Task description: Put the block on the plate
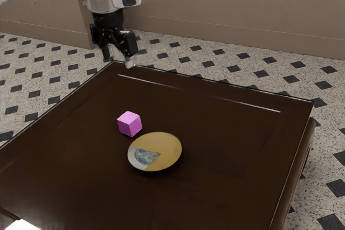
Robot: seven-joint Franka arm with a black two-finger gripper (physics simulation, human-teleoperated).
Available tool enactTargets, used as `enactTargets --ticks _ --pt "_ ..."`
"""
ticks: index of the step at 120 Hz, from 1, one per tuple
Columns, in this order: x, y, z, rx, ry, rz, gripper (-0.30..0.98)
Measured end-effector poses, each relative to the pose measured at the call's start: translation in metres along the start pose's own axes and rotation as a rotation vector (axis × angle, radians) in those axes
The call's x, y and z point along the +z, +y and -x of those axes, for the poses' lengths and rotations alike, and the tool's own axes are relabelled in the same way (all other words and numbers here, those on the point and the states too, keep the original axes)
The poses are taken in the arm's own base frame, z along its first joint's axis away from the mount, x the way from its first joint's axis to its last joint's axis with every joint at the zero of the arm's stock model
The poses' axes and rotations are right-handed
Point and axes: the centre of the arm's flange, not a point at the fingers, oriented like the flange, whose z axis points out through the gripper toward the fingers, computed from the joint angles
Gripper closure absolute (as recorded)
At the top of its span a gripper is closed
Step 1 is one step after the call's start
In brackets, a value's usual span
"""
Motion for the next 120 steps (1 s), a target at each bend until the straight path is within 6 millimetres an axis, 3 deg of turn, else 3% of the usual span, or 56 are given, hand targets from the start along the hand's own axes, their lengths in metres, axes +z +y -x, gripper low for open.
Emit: enactTargets --ticks 8,18,24,32,40,54,69,93,120 --pt "0.010 -0.034 -0.002 -0.076 -0.015 0.000 0.00" --pt "0.021 -0.044 -0.001 -0.104 -0.038 -0.022 0.00" --pt "0.047 -0.043 -0.005 -0.105 -0.073 -0.047 0.00" --pt "0.080 -0.045 -0.025 -0.106 -0.099 -0.083 0.00" --pt "0.120 -0.063 -0.050 -0.132 -0.129 -0.094 0.00" --pt "0.165 -0.101 -0.085 -0.186 -0.123 -0.058 0.00" --pt "0.212 -0.115 -0.108 -0.197 -0.111 0.000 0.00" --pt "0.264 -0.145 -0.117 -0.218 -0.112 0.048 0.00" --pt "0.305 -0.155 -0.120 -0.209 -0.121 0.077 0.00"
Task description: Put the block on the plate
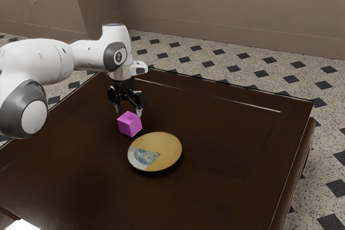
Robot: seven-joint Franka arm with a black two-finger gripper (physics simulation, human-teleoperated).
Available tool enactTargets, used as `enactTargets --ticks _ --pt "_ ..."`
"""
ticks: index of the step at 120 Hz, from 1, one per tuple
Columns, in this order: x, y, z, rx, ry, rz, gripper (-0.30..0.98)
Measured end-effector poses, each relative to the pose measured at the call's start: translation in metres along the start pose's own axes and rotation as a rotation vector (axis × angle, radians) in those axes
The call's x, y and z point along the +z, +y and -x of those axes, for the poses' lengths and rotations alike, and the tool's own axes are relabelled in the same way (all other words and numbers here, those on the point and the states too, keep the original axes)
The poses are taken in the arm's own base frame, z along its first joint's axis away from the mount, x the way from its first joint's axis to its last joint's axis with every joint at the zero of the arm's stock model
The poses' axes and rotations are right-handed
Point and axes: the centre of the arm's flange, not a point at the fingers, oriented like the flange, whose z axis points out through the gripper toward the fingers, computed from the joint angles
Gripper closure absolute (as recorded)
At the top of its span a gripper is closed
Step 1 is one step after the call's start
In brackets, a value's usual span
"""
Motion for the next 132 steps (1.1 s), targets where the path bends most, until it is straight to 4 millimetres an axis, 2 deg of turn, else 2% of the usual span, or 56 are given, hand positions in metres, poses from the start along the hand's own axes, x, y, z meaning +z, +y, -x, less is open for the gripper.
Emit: enactTargets --ticks 19,36,54,70,86,96,132 --pt "0.017 0.000 0.004 0.013 -0.007 0.020 0.00" --pt "0.010 -0.001 0.006 0.026 0.010 0.022 0.00" --pt "0.008 -0.016 0.007 0.023 0.015 0.012 0.00" --pt "0.020 -0.021 0.005 0.029 0.001 0.010 0.00" --pt "0.029 -0.018 0.002 0.044 -0.005 0.013 0.00" --pt "0.041 -0.018 -0.002 0.050 -0.015 0.014 0.00" --pt "0.056 -0.019 -0.009 0.062 -0.026 0.017 0.02"
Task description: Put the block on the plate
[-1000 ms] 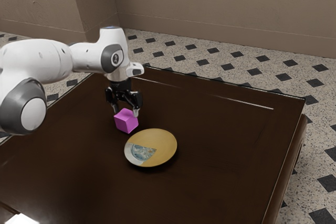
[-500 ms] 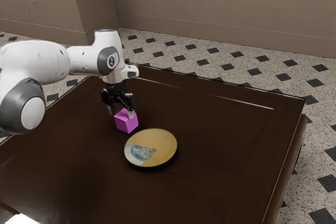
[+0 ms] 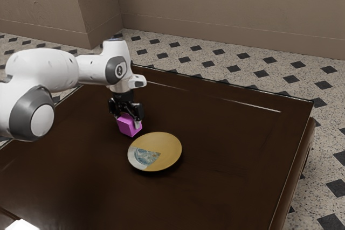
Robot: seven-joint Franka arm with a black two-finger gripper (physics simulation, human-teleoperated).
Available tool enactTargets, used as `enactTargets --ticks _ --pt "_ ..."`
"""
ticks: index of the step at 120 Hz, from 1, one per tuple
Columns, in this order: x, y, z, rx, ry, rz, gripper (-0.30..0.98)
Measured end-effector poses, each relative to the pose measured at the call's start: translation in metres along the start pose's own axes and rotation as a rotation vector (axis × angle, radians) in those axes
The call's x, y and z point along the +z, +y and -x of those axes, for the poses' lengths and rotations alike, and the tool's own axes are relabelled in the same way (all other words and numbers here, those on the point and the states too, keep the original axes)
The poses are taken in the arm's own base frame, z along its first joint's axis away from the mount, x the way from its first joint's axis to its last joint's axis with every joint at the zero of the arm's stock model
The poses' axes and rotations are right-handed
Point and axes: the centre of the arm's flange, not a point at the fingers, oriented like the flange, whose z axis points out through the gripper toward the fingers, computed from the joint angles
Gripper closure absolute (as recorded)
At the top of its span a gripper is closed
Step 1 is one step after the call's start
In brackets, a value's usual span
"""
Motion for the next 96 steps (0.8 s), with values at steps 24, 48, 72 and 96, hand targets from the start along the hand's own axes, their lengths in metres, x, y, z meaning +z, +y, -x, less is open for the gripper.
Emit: enactTargets --ticks 24,48,72,96 --pt "0.000 0.000 0.000 0.002 0.000 0.007 0.22" --pt "-0.012 0.001 0.002 0.005 0.014 0.005 0.32" --pt "-0.098 0.014 0.036 0.013 0.099 0.006 0.32" --pt "-0.107 0.081 0.070 0.084 0.082 0.046 0.32"
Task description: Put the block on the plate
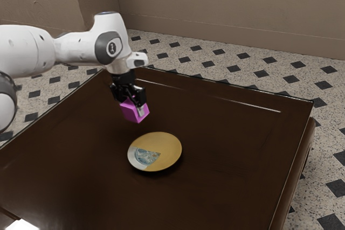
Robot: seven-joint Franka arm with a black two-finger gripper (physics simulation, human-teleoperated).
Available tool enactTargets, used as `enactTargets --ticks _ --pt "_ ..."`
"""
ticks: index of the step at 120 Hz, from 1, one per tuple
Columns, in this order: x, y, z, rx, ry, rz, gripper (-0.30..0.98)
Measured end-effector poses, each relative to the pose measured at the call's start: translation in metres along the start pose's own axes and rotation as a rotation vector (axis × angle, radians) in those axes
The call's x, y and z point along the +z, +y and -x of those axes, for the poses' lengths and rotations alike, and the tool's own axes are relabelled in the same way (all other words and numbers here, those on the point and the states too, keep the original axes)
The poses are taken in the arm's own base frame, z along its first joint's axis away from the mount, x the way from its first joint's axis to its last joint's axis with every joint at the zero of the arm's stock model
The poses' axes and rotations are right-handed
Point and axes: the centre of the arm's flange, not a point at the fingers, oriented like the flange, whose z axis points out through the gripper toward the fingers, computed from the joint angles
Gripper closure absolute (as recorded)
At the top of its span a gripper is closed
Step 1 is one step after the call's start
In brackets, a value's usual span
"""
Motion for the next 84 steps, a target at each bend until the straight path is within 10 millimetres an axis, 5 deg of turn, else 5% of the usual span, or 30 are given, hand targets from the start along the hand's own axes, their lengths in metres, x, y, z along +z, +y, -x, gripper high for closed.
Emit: enactTargets --ticks 37,66,84 --pt "0.016 0.078 0.053 0.068 -0.024 0.089 0.32" --pt "0.043 0.078 0.059 0.046 -0.028 0.102 0.31" --pt "0.046 0.077 0.057 0.043 -0.014 0.102 0.18"
